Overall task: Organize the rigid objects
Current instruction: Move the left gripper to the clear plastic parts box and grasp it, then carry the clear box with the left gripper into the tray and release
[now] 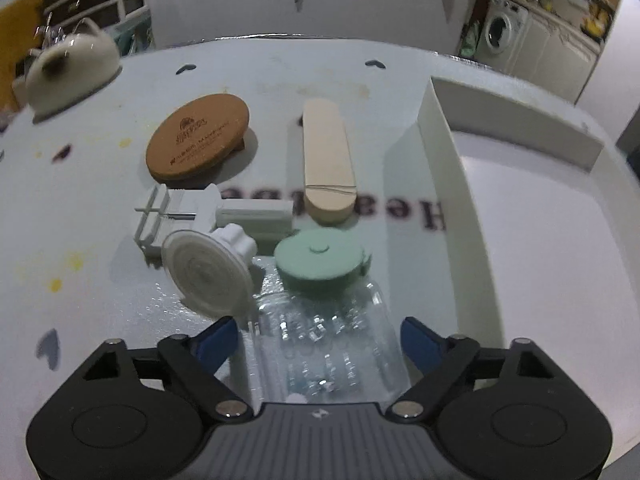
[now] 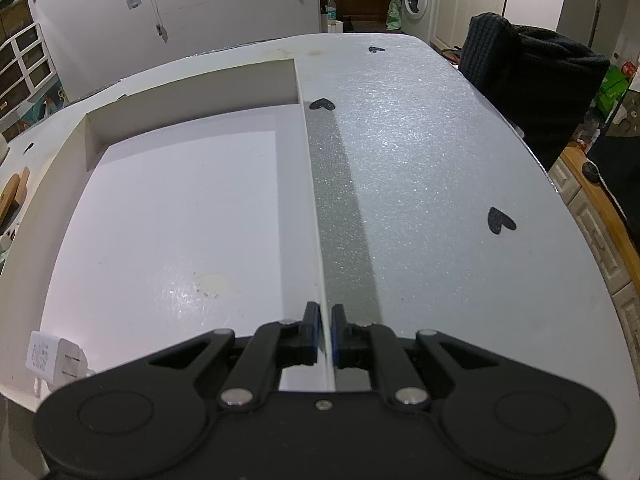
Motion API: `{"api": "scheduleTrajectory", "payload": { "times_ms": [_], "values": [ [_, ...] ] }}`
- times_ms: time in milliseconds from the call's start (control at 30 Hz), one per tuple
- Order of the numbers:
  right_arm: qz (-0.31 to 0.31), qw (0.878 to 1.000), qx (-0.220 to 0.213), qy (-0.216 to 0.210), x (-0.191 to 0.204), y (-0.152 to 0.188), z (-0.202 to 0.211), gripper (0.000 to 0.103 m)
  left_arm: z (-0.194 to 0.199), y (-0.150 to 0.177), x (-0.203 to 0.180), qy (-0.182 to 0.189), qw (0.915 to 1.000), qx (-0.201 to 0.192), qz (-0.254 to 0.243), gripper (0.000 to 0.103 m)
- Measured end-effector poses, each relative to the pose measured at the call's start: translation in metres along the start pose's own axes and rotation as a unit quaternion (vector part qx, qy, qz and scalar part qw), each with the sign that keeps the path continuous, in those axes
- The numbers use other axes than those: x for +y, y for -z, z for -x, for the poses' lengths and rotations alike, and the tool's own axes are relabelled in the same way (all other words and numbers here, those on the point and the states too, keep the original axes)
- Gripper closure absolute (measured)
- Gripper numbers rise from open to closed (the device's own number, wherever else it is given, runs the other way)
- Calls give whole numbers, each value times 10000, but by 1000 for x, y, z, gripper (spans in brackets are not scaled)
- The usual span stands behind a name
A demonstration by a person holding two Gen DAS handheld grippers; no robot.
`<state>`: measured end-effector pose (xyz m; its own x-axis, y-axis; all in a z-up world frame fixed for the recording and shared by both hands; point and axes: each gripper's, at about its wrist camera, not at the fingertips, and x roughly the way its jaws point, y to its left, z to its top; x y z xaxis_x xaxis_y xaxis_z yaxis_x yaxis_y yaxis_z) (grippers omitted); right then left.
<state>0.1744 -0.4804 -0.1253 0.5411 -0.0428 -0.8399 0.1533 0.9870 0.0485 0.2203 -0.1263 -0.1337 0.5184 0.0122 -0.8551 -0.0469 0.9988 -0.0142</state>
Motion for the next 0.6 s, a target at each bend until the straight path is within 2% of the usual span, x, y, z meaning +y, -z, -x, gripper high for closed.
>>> {"api": "scheduleTrajectory", "payload": {
  "times_ms": [133, 433, 600],
  "values": [
    [12, 10000, -4, 8, 0, 0, 0, 96, 6, 6, 5, 64, 9998, -38, -183, 29],
    [40, 10000, -5, 18, 1, 0, 1, 96, 22, 29, 25, 195, 9985, 143, -498, 28],
    [47, 10000, -6, 15, 1, 0, 1, 96, 24, 34, 26, 25, 9989, 256, -394, 27]
  ]
}}
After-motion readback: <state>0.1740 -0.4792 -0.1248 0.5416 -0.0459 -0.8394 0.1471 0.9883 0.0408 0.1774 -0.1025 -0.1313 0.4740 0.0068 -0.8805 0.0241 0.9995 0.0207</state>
